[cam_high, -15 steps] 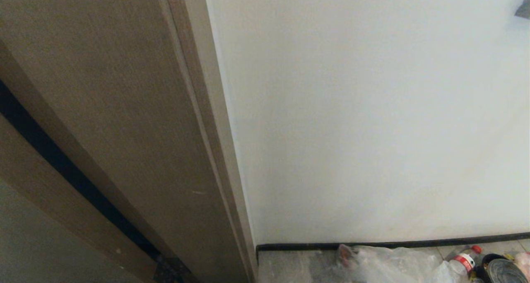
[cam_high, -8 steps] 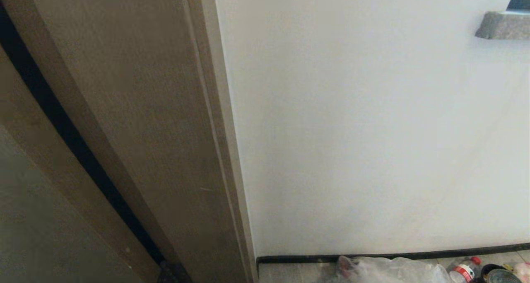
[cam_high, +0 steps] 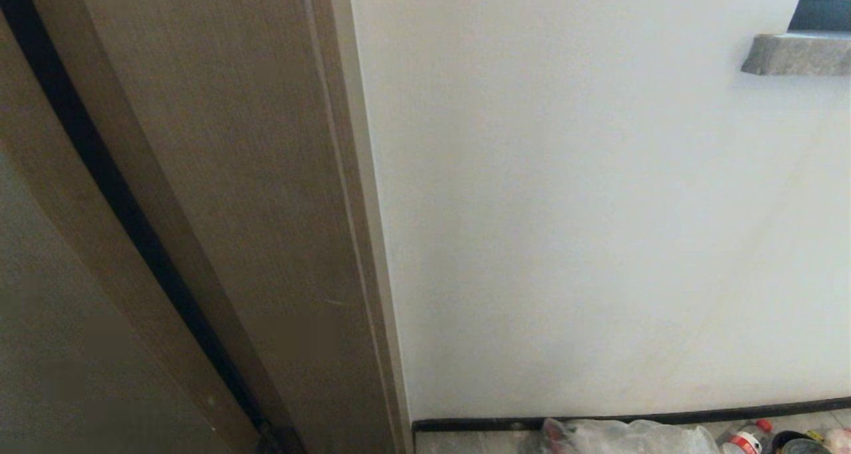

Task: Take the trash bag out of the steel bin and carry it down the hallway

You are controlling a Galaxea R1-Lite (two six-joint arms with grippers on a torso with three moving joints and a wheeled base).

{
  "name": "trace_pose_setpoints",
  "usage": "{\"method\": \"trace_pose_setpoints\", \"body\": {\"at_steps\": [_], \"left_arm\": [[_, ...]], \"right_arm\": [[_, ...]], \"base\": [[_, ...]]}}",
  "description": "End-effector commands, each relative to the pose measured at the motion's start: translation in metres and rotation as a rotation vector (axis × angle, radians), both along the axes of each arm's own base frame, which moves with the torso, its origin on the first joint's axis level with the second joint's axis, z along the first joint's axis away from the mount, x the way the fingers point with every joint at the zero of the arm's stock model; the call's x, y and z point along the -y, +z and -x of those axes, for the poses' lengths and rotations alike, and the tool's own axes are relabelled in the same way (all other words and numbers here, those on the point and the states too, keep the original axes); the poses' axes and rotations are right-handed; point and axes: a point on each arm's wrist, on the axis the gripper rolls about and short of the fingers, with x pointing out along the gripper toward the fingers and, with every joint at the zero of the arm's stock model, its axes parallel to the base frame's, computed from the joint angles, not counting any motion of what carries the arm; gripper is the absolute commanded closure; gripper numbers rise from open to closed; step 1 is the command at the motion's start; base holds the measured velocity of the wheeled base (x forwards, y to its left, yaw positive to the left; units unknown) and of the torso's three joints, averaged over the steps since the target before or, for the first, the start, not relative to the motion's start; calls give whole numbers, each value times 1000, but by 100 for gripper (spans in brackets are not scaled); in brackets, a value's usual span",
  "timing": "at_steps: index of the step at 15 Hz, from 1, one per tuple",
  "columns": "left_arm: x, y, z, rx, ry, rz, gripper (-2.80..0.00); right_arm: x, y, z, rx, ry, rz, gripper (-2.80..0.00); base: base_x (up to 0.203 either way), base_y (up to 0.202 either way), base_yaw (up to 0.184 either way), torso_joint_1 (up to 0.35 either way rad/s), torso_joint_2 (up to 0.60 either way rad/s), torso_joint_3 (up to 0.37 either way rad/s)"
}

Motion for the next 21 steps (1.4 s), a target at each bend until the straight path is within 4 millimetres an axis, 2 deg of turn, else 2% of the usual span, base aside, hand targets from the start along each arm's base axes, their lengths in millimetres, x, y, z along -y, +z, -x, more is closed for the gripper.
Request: {"method": "trace_pose_setpoints", "body": {"at_steps": [1, 21], "left_arm": [[0, 0, 0, 0, -1, 1, 0], [0, 0, 0, 2, 0, -4, 0]], "right_arm": [[0, 0, 0, 0, -1, -2, 0], [0, 0, 0, 0, 0, -2, 0]], "base": [[0, 0, 0, 0, 0, 0], [0, 0, 0, 0, 0, 0]]}}
